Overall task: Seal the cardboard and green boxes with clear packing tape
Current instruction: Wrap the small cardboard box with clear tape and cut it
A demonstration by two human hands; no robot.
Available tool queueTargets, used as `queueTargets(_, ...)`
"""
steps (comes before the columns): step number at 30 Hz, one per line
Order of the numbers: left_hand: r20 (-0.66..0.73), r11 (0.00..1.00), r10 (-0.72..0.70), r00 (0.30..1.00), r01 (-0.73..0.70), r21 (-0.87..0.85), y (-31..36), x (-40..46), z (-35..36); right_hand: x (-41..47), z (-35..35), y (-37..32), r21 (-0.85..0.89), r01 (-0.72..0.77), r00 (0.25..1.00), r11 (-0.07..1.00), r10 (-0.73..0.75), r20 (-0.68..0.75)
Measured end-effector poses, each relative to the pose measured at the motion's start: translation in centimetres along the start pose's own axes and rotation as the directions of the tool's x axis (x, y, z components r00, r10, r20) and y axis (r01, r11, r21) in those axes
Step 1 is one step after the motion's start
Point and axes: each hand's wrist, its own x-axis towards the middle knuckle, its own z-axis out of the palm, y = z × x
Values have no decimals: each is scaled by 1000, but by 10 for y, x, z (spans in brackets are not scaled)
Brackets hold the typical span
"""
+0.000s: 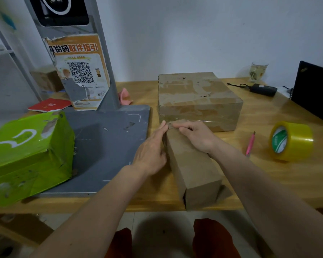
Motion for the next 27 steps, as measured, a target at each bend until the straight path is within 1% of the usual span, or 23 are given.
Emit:
queueTargets(2,34,999,-11,999,10,42,2,11,-9,1,5,-1,42,-35,997,998,38,-60)
queueTargets(3,47,1000,-17,999,16,13,2,15,-12,2,7,0,79,-61,994,995,68,-87)
queueTargets(6,82,975,-55,995,71,-209,3,16,-11,1,10,2,156,-116,985,981,134,-110)
queueTargets(8,89,961,-78,993,98,-257,5,12,-7,2,11,2,129,-124,986,984,136,-94)
queueTargets(11,75,965,-94,993,109,-238,7,11,-7,2,11,1,115,-101,991,988,110,-77)
queueTargets(16,128,982,-69,989,90,-166,9,8,-8,-5,5,2,127,-79,995,989,85,-48)
queueTargets(20,130,995,-104,986,104,6,10,13,-13,-9,3,-1,130,-77,995,989,85,-59)
queueTargets(22,127,992,-119,985,114,48,11,15,-17,-11,2,-2,155,-76,994,985,86,-64)
queueTargets(24,104,994,-106,989,102,43,15,15,-20,-15,0,-3,197,-80,991,977,100,-92)
queueTargets(27,-14,993,-109,994,109,-39,29,14,-25,-21,-4,-2,253,-83,978,964,128,-167)
